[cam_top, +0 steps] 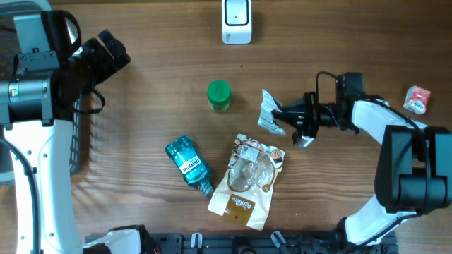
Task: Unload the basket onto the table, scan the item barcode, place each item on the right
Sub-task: 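Carry the hex wrench package up toward the white scanner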
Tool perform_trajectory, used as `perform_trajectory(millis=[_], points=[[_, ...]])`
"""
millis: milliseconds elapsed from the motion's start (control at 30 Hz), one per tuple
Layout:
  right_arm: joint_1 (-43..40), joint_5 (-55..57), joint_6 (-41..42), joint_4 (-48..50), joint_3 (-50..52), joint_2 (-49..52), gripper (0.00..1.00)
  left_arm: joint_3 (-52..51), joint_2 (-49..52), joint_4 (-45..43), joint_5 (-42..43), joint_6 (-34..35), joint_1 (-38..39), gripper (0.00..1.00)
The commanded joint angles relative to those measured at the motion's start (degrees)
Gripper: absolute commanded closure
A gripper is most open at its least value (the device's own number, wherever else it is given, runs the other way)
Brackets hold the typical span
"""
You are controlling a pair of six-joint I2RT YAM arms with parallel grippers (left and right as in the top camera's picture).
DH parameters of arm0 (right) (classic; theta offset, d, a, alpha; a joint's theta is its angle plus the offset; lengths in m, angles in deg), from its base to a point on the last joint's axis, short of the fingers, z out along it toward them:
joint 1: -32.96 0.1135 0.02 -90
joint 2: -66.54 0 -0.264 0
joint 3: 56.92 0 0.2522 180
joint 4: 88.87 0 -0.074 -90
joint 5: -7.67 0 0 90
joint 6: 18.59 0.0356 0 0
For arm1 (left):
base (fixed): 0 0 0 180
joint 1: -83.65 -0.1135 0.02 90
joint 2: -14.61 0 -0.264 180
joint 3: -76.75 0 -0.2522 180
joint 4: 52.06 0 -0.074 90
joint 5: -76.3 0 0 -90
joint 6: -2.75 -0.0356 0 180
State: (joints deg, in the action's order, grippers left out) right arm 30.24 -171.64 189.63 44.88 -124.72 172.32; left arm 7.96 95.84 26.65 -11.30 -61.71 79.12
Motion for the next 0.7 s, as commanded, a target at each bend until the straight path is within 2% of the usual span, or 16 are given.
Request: perform_trajectory(millis=[0, 533, 600, 667], points=[[-1.05, -3.13, 0.24, -8.92, -0.07, 0.74, 0.95, 0.28, 0.22, -0.13, -0.57, -0.74, -0.31, 0.00], [-1.27, -1.60, 0.26, -7.67, -0.07, 0.74, 0.95, 0.28, 0.22, -0.13, -0.57, -0.74, -0.31, 0.00], [-1.27, -1.16, 0.24, -2.01, -0.07, 0.74, 0.95, 0.28, 0.22, -0.15, -0.57, -0.74, -0.31, 0.00], [-1.25, -0.57, 0.26, 10.45, -0.07, 0.74, 0.95, 0.28, 0.22, -0.13, -0.57, -0.74, -0.31, 0.00]])
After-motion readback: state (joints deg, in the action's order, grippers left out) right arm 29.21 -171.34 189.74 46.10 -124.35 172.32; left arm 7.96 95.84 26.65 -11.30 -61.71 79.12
